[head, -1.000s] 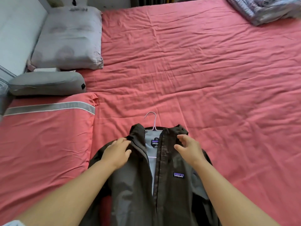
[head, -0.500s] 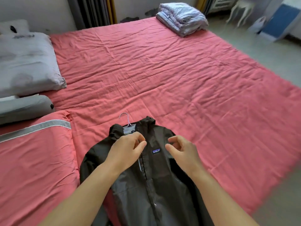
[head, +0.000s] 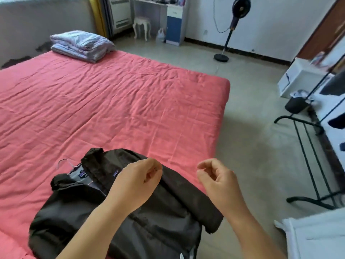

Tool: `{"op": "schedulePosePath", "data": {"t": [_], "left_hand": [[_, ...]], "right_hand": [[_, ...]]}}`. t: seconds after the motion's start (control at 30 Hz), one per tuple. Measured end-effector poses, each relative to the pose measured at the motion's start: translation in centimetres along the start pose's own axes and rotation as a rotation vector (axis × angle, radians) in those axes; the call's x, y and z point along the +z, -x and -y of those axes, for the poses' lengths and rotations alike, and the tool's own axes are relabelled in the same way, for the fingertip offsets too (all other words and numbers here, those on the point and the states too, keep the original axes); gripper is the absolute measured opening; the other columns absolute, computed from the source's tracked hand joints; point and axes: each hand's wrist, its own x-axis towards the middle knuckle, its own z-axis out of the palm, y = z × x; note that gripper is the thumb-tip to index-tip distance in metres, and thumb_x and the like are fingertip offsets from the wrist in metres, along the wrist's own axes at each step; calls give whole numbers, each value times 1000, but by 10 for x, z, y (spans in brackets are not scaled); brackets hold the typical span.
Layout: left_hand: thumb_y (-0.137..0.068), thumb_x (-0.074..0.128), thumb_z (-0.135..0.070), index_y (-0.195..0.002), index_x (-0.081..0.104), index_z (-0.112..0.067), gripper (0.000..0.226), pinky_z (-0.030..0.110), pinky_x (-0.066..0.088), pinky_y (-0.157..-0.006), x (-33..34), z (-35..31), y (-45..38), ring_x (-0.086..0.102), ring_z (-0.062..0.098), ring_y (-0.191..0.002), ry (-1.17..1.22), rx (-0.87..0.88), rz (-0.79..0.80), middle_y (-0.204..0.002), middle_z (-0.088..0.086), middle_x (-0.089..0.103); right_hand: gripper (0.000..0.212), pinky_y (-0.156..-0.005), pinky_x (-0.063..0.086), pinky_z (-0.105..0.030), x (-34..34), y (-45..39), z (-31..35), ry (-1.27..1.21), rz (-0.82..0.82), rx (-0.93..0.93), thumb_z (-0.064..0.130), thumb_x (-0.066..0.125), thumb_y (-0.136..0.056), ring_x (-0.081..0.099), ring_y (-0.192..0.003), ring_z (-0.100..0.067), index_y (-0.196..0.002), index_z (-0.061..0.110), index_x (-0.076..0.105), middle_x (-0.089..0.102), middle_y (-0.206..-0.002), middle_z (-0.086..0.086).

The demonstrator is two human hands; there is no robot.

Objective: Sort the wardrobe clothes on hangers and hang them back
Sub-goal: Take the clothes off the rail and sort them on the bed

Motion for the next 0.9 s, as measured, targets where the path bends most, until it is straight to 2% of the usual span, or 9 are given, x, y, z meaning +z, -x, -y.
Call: {"op": "schedulePosePath", "data": {"t": [0.13, 0.23, 0.33, 0.4, 0.47, 0.53, 0.67, 0.77, 0.9], "left_hand": [[-89, 55, -29, -86, 62, -30, 7, 38, 51, -70, 26, -53, 3, 59, 9, -69, 0, 131, 85, -72, -11, 63], [-89, 57, -24, -94, 63, -30, 10, 33, 50, -70, 54, -104, 11, 59, 6, -72, -6, 240, 149, -75, -13, 63], [-88, 58, -28, -97, 64, -29, 11, 31, 49, -70, 84, -155, 31, 57, 4, -71, -9, 359, 233, -75, -16, 60], [-81, 53, -40, -95, 65, -29, 21, 31, 50, -69, 104, -186, 51, 56, 2, -67, 29, 430, 282, -73, -16, 60], [-73, 43, -52, -92, 65, -32, 35, 32, 51, -66, 121, -214, 74, 56, 2, -64, 71, 509, 327, -68, -17, 59], [-71, 38, -56, -91, 65, -34, 40, 31, 52, -64, 139, -251, 97, 57, 3, -63, 88, 620, 386, -66, -18, 59], [-79, 46, -46, -91, 66, -32, 26, 31, 52, -63, 169, -345, 140, 58, 5, -65, 166, 878, 464, -68, -17, 59], [-86, 56, -34, -93, 66, -30, 13, 31, 51, -65, 189, -420, 171, 57, 6, -67, 237, 1047, 500, -70, -17, 60], [-88, 58, -33, -93, 66, -28, 11, 31, 51, -67, 210, -518, 207, 58, 4, -70, 375, 1266, 536, -75, -15, 63]], "right_hand": [[12, -63, 49, -27, -64, 45, -23, -43, -144, 111, 13, 64, -83, 59, -64, -15, -79, 25, 64, 65, -69, -5], [7, -67, 51, -32, -111, 83, -35, -72, -223, 158, 15, 63, -84, 60, -70, -23, -85, 21, 64, 65, -75, -11], [7, -69, 51, -36, -148, 124, -48, -102, -308, 173, 14, 62, -83, 58, -67, -22, -86, 20, 64, 64, -75, -14], [8, -68, 50, -38, -171, 157, -58, -129, -362, 187, 13, 62, -84, 54, -64, -17, -87, 20, 64, 62, -76, -15], [10, -64, 49, -33, -194, 192, -67, -146, -439, 211, 12, 62, -84, 53, -63, -14, -87, 21, 64, 62, -77, -17], [10, -61, 45, -25, -225, 231, -76, -147, -569, 228, 12, 62, -83, 53, -62, -13, -86, 22, 64, 63, -77, -16], [10, -62, 45, -24, -295, 306, -72, -104, -849, 235, 15, 63, -84, 54, -60, -9, -87, 24, 64, 62, -73, -8], [9, -58, 45, -18, -346, 354, -57, 18, -1006, 237, 20, 63, -85, 56, -59, -5, -91, 28, 63, 63, -69, 3], [11, -58, 44, -8, -413, 404, -35, 185, -1279, 216, 21, 65, -84, 58, -71, 3, -90, 30, 63, 63, -74, 10]]}}
